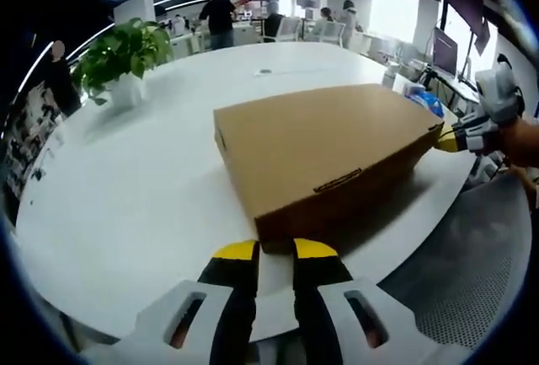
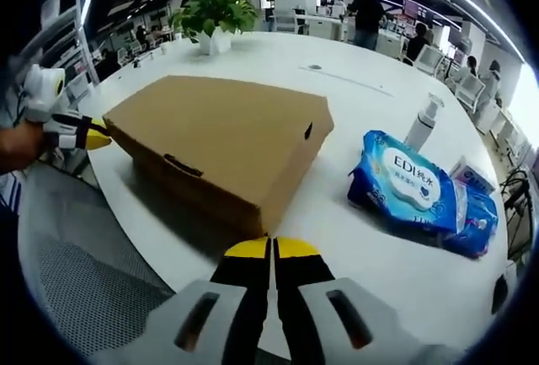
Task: Operate the shoe box by opening the lid, removing the specified soft item, and placing it in the target area until the item is outside and the box remains undamaged.
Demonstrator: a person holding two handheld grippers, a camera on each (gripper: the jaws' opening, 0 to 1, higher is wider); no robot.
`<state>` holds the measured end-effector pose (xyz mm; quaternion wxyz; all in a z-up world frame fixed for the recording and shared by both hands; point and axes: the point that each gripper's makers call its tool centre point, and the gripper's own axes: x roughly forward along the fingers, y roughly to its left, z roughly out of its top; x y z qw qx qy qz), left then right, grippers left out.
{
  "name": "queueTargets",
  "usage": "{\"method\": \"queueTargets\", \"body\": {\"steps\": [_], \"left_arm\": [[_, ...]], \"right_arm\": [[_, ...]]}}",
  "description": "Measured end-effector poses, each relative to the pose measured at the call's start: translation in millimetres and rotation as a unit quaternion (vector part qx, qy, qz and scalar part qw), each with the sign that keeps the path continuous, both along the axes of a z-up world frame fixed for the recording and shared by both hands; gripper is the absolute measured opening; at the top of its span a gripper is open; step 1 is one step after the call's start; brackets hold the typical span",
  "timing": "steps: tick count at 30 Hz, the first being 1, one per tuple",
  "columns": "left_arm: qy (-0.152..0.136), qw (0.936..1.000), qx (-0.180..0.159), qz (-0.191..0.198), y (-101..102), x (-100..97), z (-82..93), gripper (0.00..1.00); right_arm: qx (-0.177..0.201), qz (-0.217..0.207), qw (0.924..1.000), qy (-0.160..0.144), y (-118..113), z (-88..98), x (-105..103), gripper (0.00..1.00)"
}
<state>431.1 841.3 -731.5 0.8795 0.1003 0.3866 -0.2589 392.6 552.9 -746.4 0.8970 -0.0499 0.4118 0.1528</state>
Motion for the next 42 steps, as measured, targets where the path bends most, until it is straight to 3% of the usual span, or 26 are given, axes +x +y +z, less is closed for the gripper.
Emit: {"method": "queueTargets", "body": {"steps": [6, 12, 17, 23, 28, 32, 37, 42], "left_arm": [[0.020, 0.9998, 0.003, -0.007, -1, -3.4, -5.8, 0.13], [0.027, 0.9996, 0.005, -0.009, 5, -9.4, -4.5, 0.14], [0.014, 0.9999, 0.006, 0.005, 23, -6.9, 11.8, 0.15], [-0.029, 0.9992, 0.008, 0.027, 40, 17.3, 38.9, 0.14], [-0.064, 0.9978, -0.014, 0.015, 24, 35.2, 69.6, 0.14], [-0.078, 0.9967, -0.023, 0.004, 7, 40.0, 81.0, 0.14], [-0.066, 0.9973, -0.023, -0.019, -13, 32.6, 70.6, 0.14], [-0.053, 0.9980, -0.021, -0.027, -18, 24.5, 54.4, 0.14]], "right_arm": [[0.003, -0.002, 0.9999, 0.010, -1, -6.7, -4, 0.00], [-0.001, -0.009, 0.9999, 0.010, -11, -2.2, -10, 0.01], [-0.013, -0.018, 0.9996, -0.017, -29, 23.7, -7, 0.02], [-0.014, -0.024, 0.9984, -0.048, -37, 54.0, 3, 0.02], [-0.015, -0.012, 0.9965, -0.081, -25, 78.0, 18, 0.07], [-0.006, 0.003, 0.9954, -0.096, -7, 87.8, 27, 0.07], [0.002, 0.025, 0.9951, -0.096, 15, 83.8, 30, 0.06], [0.001, 0.037, 0.9958, -0.084, 22, 72.1, 27, 0.06]]}}
